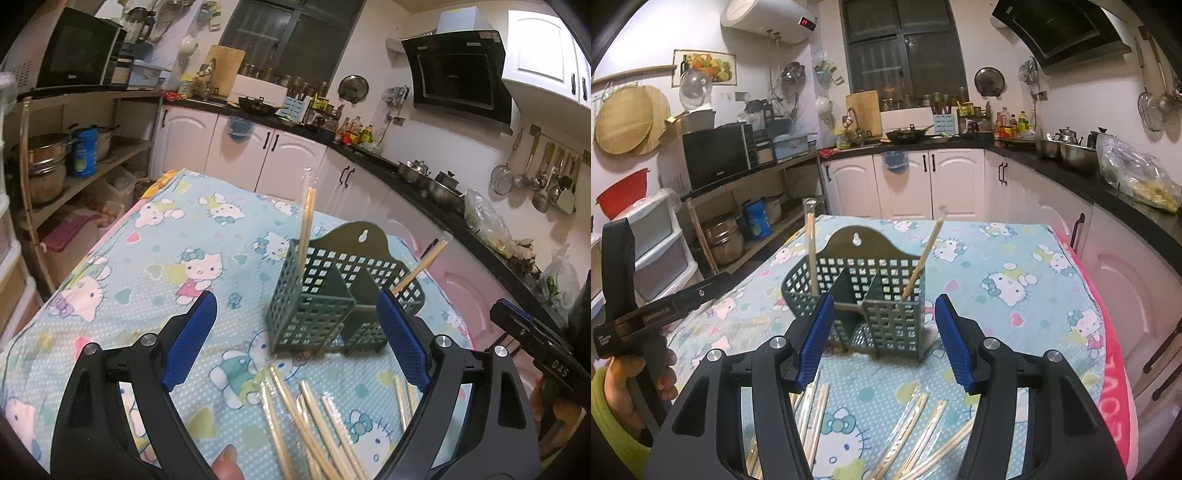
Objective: Organize utensils
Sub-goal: 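Move the right gripper back toward the loose chopsticks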
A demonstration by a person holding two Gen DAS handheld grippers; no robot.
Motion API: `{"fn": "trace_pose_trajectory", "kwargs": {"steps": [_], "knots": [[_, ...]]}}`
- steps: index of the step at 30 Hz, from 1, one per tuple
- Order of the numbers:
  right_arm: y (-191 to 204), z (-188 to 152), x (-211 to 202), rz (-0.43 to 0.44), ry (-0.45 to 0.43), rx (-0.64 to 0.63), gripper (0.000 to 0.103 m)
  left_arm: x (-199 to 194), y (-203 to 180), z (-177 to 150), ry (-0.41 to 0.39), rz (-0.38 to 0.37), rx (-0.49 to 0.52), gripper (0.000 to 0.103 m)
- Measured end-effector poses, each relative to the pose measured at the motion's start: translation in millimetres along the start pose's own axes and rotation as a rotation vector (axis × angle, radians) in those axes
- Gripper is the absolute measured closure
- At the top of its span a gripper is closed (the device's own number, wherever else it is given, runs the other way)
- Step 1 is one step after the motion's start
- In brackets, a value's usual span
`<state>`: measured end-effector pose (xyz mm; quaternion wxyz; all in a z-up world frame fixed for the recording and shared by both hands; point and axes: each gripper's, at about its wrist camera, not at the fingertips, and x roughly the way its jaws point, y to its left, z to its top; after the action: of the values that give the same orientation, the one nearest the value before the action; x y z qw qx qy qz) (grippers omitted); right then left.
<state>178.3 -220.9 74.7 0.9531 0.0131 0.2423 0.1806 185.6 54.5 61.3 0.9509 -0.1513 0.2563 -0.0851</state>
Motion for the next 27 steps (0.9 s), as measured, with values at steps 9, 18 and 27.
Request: {"fn": "trace_pose_trajectory", "kwargs": {"steps": [9,18,27], "knots": [[16,-17,1,0.019,0.035,-0.02,0.044,-9,11,-15,0.037,0.011,-0.001,0.015],[26,-30,8,0.039,0.078,-0.029,0.044,-4,24,-33,0.134,0.061,0.018,0.015],[31,-40,19,0.061,0.124,-0.035,0.044,4,31,-55,0.234,0.082,0.045,0.015]]}}
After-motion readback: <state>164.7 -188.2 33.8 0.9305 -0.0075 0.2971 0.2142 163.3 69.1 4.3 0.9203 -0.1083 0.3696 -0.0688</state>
